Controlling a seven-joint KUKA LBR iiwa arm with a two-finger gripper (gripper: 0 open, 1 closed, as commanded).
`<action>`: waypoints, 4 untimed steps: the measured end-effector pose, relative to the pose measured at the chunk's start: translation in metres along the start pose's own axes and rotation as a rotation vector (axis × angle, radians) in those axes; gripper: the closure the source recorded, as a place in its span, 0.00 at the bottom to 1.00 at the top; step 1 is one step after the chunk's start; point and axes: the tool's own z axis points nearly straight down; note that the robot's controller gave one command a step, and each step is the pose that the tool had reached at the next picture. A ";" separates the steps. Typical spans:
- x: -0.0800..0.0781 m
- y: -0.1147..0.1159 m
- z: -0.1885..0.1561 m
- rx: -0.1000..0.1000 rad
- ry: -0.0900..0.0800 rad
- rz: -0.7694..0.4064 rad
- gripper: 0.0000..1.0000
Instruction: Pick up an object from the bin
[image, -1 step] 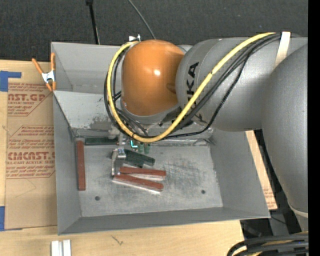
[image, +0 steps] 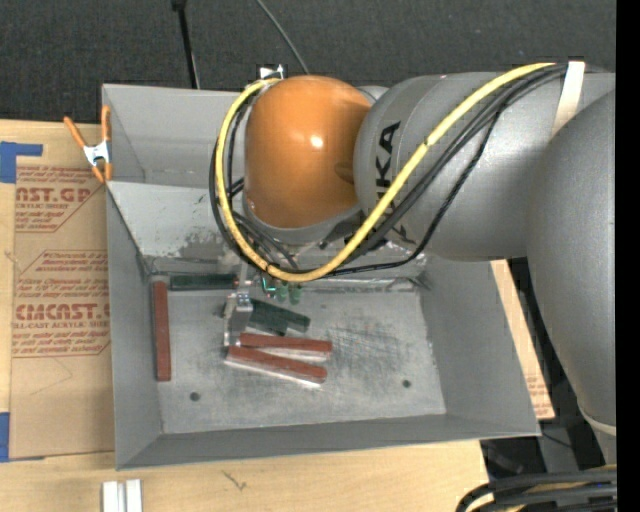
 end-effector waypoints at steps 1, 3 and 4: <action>0.000 -0.022 0.049 -0.002 -0.006 0.032 0.00; 0.010 -0.077 0.149 -0.007 -0.020 -0.119 1.00; 0.010 -0.077 0.149 -0.007 -0.020 -0.119 1.00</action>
Offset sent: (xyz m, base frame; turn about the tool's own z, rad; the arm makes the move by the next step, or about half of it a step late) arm -0.0286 -0.0456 -0.1037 -0.0320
